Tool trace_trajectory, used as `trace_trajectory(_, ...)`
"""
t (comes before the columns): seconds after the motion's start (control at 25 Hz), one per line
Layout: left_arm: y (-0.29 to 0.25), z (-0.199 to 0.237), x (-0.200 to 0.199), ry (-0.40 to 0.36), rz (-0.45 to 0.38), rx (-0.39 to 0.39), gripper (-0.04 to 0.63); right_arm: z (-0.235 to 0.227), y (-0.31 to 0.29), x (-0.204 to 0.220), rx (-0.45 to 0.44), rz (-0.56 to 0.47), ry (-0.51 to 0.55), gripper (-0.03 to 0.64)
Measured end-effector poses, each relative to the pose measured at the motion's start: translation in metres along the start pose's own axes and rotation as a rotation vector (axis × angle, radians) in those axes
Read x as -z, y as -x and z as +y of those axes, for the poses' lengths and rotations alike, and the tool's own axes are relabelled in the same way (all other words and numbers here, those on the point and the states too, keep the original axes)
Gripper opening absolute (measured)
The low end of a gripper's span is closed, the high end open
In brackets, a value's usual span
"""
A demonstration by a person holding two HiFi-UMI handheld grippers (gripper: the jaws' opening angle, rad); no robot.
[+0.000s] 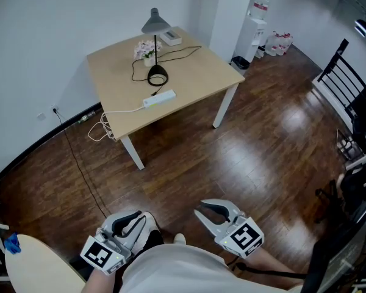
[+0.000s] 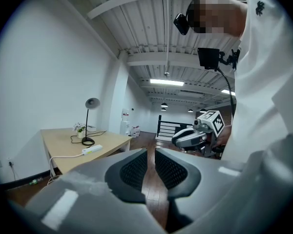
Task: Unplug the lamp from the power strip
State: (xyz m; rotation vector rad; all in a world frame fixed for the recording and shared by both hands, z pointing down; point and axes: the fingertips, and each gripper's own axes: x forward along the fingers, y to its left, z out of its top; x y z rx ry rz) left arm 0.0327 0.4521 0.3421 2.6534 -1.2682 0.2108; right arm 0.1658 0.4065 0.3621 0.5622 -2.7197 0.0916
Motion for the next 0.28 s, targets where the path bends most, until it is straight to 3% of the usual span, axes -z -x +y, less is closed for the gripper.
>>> trace_trajectory(0.28, -0.002, -0.0052, 0.0046, 0.005, 0.008, -0.012, 0.057, 0.001, 0.0039, 0.0053, -0.011, 0.008, 0.0, 0.074)
